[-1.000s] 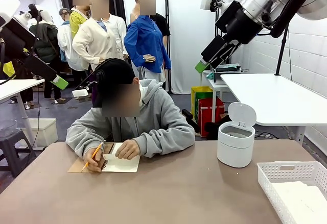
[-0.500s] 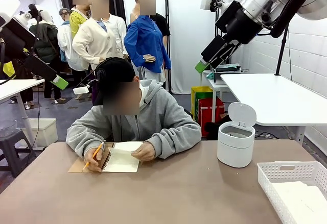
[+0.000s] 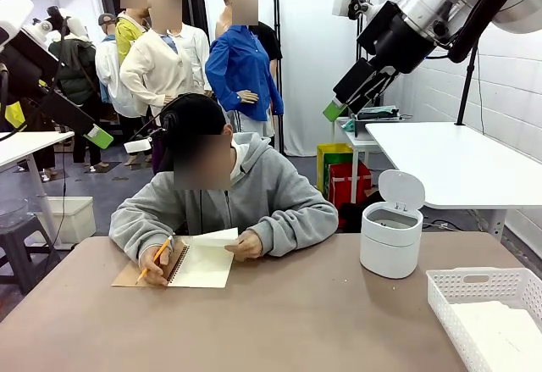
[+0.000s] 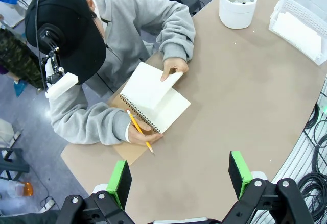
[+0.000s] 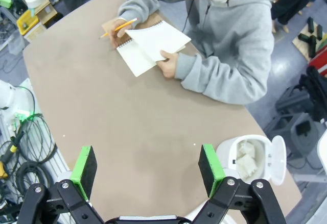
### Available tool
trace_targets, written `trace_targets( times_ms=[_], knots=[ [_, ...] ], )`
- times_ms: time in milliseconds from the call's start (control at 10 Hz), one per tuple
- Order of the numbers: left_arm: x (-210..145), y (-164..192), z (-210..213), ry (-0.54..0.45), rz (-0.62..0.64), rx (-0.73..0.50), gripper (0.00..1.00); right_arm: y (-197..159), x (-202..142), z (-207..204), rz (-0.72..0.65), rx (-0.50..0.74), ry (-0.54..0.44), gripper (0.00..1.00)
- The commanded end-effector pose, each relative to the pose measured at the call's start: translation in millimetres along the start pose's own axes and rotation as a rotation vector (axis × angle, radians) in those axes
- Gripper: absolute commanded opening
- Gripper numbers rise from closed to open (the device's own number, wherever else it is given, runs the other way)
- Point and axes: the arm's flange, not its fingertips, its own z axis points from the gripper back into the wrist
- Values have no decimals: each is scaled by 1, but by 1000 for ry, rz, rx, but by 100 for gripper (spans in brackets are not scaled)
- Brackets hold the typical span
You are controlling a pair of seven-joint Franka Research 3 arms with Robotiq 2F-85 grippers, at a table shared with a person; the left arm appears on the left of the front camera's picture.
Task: Sort the paper based on its condition.
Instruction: If a person hands you a paper, place it in the Organizing basket , and if it's crumpled, put it in the Trash can.
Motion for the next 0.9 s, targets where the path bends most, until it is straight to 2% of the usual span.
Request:
trace_targets(
  times_ms=[0,800],
  knots=[
    [0,1,1,-3,1,-5,100,1,-1,-1,-4,6,-4,100],
    [0,1,1,-3,1,-5,100,0,0,0,0,0,0,100]
  ],
)
